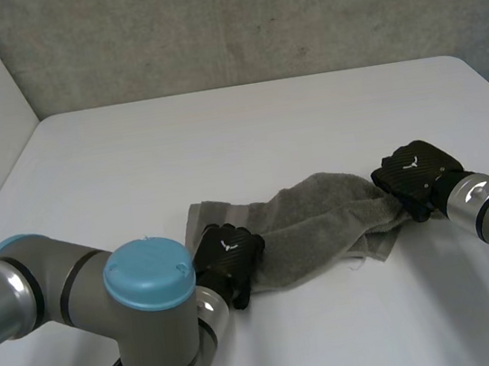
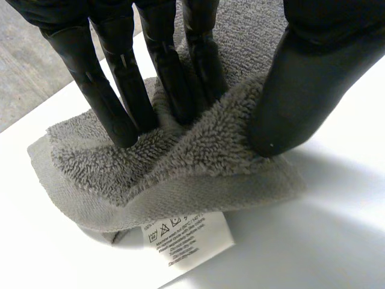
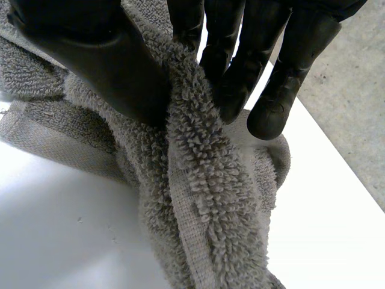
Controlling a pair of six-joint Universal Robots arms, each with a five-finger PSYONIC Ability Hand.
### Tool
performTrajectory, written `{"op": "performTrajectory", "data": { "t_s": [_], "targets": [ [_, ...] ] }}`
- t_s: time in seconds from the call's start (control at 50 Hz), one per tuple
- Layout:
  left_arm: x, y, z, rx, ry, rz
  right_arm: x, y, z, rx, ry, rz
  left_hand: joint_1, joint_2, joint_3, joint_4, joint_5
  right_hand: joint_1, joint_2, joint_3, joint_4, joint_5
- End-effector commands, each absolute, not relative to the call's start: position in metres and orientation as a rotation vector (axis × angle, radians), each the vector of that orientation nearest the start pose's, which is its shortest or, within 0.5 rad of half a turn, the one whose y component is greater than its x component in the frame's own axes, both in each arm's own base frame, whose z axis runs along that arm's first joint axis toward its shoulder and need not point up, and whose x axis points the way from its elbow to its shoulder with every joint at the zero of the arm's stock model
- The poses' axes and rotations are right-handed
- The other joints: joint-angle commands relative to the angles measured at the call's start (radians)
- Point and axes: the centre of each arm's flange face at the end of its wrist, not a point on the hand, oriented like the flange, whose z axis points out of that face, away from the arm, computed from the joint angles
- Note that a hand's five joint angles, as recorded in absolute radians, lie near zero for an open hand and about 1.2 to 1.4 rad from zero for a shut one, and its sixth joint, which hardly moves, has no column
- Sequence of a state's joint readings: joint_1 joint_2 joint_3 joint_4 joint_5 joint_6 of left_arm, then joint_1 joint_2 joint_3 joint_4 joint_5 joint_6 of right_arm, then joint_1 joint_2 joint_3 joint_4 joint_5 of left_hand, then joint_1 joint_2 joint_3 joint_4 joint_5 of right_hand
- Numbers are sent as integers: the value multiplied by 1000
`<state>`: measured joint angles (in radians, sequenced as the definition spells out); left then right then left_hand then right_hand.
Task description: Fold the towel.
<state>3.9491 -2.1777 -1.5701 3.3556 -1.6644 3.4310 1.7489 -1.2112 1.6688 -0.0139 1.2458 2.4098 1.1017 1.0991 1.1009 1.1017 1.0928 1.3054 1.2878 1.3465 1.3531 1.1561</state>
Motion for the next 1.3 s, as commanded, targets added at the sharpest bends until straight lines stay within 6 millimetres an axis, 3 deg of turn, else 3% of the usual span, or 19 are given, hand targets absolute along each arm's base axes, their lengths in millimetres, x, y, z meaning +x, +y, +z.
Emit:
{"op": "performTrajectory", "data": {
  "t_s": [0.02,0.34,0.4,0.5,0.54,0.56,0.6,0.66,0.72,0.78,0.86,0.92,1.06,1.16,1.2,1.22,1.26,1.28,1.3],
  "targets": [
    [-343,-182,116,1317,2441,-1837,214,-286,171,-1407,2253,-1725,-2,1,-1,-2,-167,91,108,50,43,66],
    [-343,-195,129,1250,2416,-1895,214,-288,174,-1394,2255,-1740,295,297,295,295,129,91,108,50,43,66],
    [-336,-212,153,1150,2384,-1982,215,-288,184,-1382,2230,-1789,295,297,295,295,129,91,108,50,43,66],
    [-319,-237,203,967,2294,-2152,217,-282,241,-1262,2101,-2027,295,297,295,295,129,91,108,50,43,66],
    [-303,-248,243,808,2222,-2280,215,-279,280,-1089,2005,-2157,295,297,295,295,129,91,108,50,43,66],
    [-294,-252,263,711,2190,-2346,215,-279,280,-1088,2004,-2158,295,297,295,295,129,91,108,50,43,66],
    [-285,-255,279,635,2165,-2402,212,-273,314,-984,1929,-2235,295,297,295,295,129,91,108,50,43,66],
    [-269,-262,302,529,2114,-2471,210,-258,335,-1013,1951,-2205,295,297,295,295,129,91,108,50,43,66],
    [-262,-266,312,505,2090,-2486,209,-247,329,-1137,2099,-2020,295,297,295,295,129,91,108,50,43,66],
    [-262,-266,309,524,2114,-2465,211,-243,320,-1252,2156,-1908,295,297,295,295,129,91,108,50,43,66],
    [-267,-274,270,625,2286,-2271,225,-233,297,-1618,2173,-1704,295,297,295,295,129,91,108,50,43,66],
    [-274,-281,241,678,2381,-2146,232,-244,278,-1681,2204,-1628,295,297,295,295,129,91,108,50,43,66],
    [-286,-307,221,751,2353,-2072,263,-271,252,-1802,2195,-1609,295,297,295,295,129,91,108,50,43,66],
    [-300,-337,253,758,2132,-2245,290,-314,267,-1728,2058,-2033,295,297,295,295,129,91,108,50,43,66],
    [-306,-355,301,651,1882,-2490,309,-338,303,-1549,1791,-2504,295,297,295,295,129,91,108,50,43,66],
    [-306,-355,301,650,1881,-2491,309,-338,303,-1548,1789,-2506,295,297,295,295,129,91,108,50,43,66],
    [-304,-360,355,502,1595,-2735,317,-345,321,-1426,1617,-2722,295,297,295,295,129,91,108,50,43,66],
    [-303,-359,355,501,1593,-2736,321,-346,342,-1293,1432,-2911,295,297,295,295,129,91,108,50,43,66],
    [-299,-355,382,433,1458,-2831,320,-339,366,-1163,1257,-3065,295,297,295,295,129,91,108,50,43,66]
  ]
}}
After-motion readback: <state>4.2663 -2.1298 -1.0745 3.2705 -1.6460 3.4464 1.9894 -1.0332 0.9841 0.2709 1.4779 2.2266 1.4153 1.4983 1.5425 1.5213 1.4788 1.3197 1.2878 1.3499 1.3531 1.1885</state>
